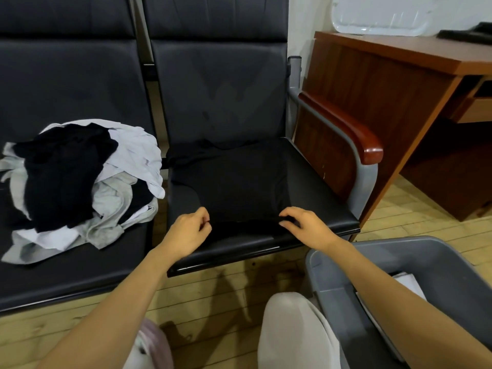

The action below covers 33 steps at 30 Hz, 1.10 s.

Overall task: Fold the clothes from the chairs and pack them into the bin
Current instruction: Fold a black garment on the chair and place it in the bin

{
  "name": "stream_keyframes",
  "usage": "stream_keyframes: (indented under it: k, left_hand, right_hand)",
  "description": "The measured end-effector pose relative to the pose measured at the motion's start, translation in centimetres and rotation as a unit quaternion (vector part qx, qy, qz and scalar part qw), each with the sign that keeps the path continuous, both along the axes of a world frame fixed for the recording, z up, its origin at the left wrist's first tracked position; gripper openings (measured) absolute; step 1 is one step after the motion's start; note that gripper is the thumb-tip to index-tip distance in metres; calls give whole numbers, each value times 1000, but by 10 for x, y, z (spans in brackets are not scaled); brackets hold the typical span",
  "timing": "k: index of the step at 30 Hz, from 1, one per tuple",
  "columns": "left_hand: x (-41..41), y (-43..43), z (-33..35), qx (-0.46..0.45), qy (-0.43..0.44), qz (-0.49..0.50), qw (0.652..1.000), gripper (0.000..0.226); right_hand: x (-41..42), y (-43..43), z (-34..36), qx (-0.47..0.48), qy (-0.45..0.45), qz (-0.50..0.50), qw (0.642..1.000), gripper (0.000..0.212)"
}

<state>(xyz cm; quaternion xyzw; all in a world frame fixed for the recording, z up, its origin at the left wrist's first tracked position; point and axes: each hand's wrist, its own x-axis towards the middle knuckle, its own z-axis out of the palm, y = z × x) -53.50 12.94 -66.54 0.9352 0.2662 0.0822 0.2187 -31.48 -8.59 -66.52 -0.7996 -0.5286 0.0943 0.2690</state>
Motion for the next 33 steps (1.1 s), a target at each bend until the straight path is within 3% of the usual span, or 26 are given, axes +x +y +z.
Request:
stream_keyframes:
  k: [4,6,8,11,17,20,23,25,28,30,33]
  left_hand:
    - [8,-8,2,91,-51,89,991,45]
    - [21,-21,-1,87,-63,78,991,41]
    - [40,-38,-7,86,-37,5,996,37]
    - [70,-58,-13,42,-28,-64,997,37]
    - [119,-73,-21,19,-12,-49,999,54]
    - [128,-77,-24,54,4,-30,998,45]
    - [128,-73,-28,48,-40,-21,998,23]
    - [126,-67,-28,25,-52,-12,998,19]
    - [125,-57,-24,-57,-68,27,996,14]
    - [124,-52,-20,-109,-84,55,989,11]
    - [122,-48,-17,-127,-71,62,987,13]
  right_hand:
    - [-14,15,23,-46,69,68,994,21]
    - [-2,27,20,-24,87,8,996,21]
    - [18,40,10,-8,91,-100,991,25]
    - [50,55,-2,-36,121,-243,962,42]
    - [101,90,-19,-78,89,-334,935,56]
    - [114,114,-22,-74,74,-358,928,55]
    - [119,134,-23,-72,101,-378,917,46]
    - [121,143,-21,-58,109,-381,916,37]
    - [118,154,-16,70,89,-361,926,21]
    - [107,161,-8,118,56,-252,959,19]
    - [92,168,-10,75,90,-122,986,32]
